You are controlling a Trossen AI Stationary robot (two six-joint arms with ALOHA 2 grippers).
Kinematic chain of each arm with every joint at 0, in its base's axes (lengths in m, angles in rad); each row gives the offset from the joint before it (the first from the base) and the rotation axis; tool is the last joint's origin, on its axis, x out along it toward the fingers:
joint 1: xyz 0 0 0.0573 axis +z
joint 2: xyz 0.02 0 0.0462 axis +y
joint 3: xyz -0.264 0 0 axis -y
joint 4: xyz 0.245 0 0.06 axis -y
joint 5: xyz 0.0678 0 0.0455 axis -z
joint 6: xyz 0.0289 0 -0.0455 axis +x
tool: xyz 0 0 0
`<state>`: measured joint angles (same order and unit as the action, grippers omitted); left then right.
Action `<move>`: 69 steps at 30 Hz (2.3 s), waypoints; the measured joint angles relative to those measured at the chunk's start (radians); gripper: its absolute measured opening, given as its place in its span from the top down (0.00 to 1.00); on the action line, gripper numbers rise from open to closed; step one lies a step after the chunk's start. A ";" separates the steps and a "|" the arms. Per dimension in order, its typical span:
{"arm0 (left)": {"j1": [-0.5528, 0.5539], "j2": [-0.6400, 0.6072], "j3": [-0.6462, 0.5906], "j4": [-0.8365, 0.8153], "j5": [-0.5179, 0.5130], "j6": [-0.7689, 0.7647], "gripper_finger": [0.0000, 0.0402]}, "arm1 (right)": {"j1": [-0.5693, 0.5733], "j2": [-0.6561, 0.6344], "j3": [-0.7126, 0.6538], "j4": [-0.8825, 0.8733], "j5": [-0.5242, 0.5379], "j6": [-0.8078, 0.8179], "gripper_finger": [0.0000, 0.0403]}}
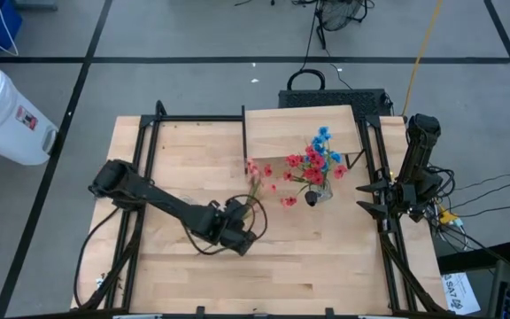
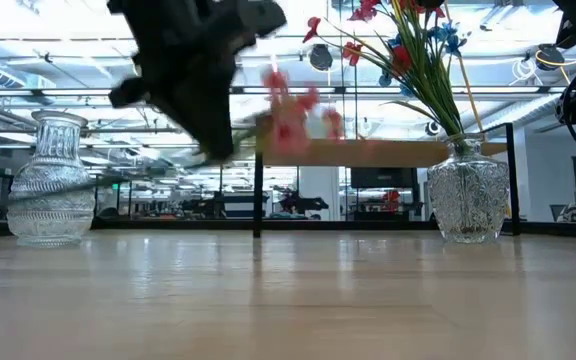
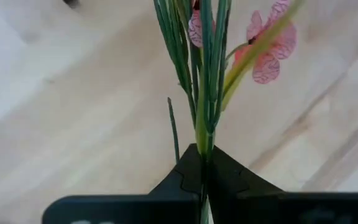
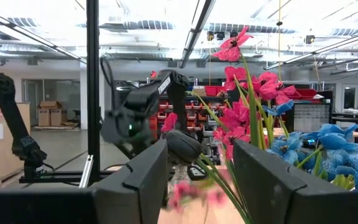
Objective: Pick and place flowers into a vace then onto a shelf
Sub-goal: Put the pink flowers into the left transparent vase
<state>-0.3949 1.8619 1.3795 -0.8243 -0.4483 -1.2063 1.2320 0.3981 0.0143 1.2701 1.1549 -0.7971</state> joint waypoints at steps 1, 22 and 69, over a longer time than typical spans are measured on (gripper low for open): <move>-0.001 -0.018 0.001 -0.016 -0.021 -0.007 0.99 | 0.000 0.000 0.000 0.000 0.000 0.000 0.57; -0.286 -0.382 0.003 -0.170 -0.859 0.028 0.98 | 0.000 0.000 0.000 -0.018 -0.001 0.000 0.56; -0.427 -0.483 -0.228 -0.746 -1.079 -0.656 0.99 | 0.000 0.000 0.000 -0.034 0.000 0.000 0.56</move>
<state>-0.8222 1.3792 1.1511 -1.5700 -1.5269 -1.8618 1.2324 0.3981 0.0143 1.2358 1.1545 -0.7971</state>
